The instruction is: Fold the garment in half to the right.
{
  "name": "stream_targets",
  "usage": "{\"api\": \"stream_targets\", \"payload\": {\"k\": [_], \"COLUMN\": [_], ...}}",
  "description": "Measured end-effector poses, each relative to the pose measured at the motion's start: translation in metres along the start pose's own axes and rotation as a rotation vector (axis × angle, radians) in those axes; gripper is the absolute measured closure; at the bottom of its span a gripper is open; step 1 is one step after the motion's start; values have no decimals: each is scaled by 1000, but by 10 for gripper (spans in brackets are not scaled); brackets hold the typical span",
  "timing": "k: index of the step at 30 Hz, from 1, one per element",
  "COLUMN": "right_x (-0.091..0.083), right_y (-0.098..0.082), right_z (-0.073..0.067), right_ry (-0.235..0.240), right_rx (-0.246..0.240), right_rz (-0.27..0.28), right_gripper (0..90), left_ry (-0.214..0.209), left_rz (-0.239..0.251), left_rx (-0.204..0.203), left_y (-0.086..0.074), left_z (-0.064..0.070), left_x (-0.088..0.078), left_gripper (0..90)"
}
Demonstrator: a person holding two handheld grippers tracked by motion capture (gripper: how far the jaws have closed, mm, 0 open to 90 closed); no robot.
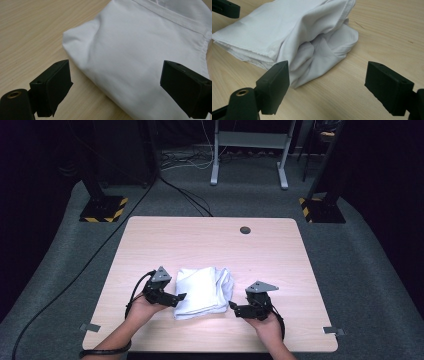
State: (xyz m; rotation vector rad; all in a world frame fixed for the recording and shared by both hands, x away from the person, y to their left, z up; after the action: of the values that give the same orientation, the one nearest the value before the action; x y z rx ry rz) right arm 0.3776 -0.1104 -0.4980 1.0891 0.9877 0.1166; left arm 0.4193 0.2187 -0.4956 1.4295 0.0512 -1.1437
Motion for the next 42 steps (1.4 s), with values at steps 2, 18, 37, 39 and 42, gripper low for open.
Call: {"api": "stream_targets", "payload": {"k": [2, 18, 37, 39, 42], "right_x": [-1, -9, -18, -18, -18], "right_y": [-3, -14, -42, -44, -46], "right_z": [1, 11, 39, 40, 42], "right_ry": [-1, -10, -69, -77, -86], "right_rx": [4, 31, 163, 159, 158], "right_rz": [1, -23, -12, -16, -24], "right_gripper": [185, 170, 165, 165, 164], "left_ry": [-3, 1, 56, 60, 74], "left_rz": [9, 33, 41, 41, 40], "left_rx": [-15, -98, -213, -219, -227], "left_y": [-3, -24, -39, -40, -41], "left_z": [-3, -22, -58, -61, -65], "left_x": [-3, -15, -17, -18, -18], "left_gripper": [98, 92, 88, 88, 91]}}
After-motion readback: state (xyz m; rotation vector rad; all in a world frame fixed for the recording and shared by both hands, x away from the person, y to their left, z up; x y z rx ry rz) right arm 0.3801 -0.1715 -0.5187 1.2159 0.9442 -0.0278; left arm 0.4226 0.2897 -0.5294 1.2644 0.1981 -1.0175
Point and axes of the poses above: each handheld gripper's, and its own axes: x roughly forward along the jaws, y roughly out of its top, z roughly to its right, the point moved 2 cm from there along x, roughly forward along the jaws, and after that the axes turned 15 degrees about -x, right-handed, at the moved point
